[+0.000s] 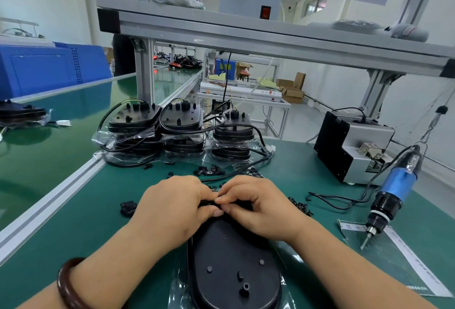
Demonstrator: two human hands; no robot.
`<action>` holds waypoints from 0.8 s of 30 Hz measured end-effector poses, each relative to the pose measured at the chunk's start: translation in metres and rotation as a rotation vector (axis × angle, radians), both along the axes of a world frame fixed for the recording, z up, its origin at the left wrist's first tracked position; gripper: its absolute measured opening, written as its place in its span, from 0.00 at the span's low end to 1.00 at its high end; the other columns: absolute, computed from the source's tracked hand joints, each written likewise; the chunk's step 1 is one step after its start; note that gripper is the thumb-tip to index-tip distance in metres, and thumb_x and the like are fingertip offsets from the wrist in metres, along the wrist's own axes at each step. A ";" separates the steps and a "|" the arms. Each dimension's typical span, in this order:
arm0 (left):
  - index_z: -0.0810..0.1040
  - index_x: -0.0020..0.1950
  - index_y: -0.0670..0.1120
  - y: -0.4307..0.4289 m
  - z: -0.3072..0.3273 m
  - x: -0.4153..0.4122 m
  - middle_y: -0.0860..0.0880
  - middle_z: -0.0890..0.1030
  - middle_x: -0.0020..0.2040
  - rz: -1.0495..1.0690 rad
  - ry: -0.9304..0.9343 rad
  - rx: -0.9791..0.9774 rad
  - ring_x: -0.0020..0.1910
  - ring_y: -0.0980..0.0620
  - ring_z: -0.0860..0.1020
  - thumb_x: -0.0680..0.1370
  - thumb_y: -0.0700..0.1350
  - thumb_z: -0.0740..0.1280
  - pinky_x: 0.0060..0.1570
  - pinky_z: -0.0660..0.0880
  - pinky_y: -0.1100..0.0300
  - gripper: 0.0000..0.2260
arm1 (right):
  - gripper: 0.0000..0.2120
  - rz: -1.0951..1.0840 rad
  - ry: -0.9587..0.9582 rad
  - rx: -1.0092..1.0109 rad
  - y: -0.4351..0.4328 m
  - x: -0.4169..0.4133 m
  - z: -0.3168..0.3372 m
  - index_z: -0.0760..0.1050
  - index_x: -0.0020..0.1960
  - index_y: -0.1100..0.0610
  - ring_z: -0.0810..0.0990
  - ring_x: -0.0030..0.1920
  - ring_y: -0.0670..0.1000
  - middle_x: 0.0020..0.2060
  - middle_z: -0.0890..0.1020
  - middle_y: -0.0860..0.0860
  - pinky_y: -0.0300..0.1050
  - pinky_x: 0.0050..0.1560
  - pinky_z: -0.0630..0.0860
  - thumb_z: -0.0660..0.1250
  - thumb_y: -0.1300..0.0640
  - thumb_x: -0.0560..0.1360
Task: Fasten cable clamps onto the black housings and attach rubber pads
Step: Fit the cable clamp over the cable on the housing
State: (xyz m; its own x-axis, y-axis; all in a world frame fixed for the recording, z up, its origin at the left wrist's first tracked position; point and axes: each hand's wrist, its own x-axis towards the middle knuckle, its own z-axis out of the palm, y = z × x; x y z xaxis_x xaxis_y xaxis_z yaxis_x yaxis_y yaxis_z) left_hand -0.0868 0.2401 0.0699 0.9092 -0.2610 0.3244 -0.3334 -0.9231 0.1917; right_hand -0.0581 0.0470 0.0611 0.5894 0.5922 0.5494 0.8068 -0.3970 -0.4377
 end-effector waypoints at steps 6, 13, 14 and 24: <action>0.77 0.55 0.66 -0.001 -0.004 0.002 0.61 0.75 0.43 0.031 0.004 -0.065 0.48 0.58 0.75 0.71 0.67 0.64 0.43 0.75 0.58 0.15 | 0.05 -0.045 0.347 0.302 0.000 -0.002 0.004 0.83 0.47 0.54 0.82 0.46 0.48 0.42 0.85 0.52 0.43 0.51 0.78 0.69 0.61 0.75; 0.79 0.50 0.67 0.001 -0.003 0.002 0.61 0.75 0.37 0.038 0.050 -0.162 0.44 0.58 0.76 0.70 0.64 0.68 0.43 0.76 0.58 0.10 | 0.02 -0.192 0.539 0.116 0.018 -0.002 0.010 0.79 0.44 0.53 0.79 0.40 0.42 0.39 0.83 0.49 0.40 0.45 0.77 0.71 0.59 0.74; 0.79 0.49 0.67 0.001 -0.003 0.003 0.61 0.76 0.38 0.039 0.067 -0.192 0.44 0.58 0.76 0.69 0.64 0.69 0.44 0.76 0.58 0.10 | 0.02 -0.193 0.562 0.111 0.018 -0.002 0.010 0.79 0.45 0.55 0.79 0.41 0.44 0.41 0.84 0.52 0.44 0.47 0.78 0.72 0.59 0.74; 0.82 0.45 0.63 0.006 -0.003 0.008 0.61 0.82 0.40 0.038 0.107 -0.319 0.44 0.61 0.78 0.64 0.64 0.74 0.46 0.78 0.57 0.13 | 0.11 -0.221 0.688 -0.004 0.023 0.007 0.022 0.75 0.33 0.52 0.71 0.33 0.45 0.31 0.76 0.48 0.38 0.37 0.68 0.75 0.58 0.71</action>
State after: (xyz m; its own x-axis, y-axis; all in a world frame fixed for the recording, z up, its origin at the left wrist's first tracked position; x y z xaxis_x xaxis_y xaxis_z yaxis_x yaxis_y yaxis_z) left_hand -0.0791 0.2463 0.0665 0.9497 -0.1266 0.2863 -0.2620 -0.8223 0.5051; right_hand -0.0508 0.0698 0.0833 0.9072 0.4205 0.0092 0.2500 -0.5216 -0.8157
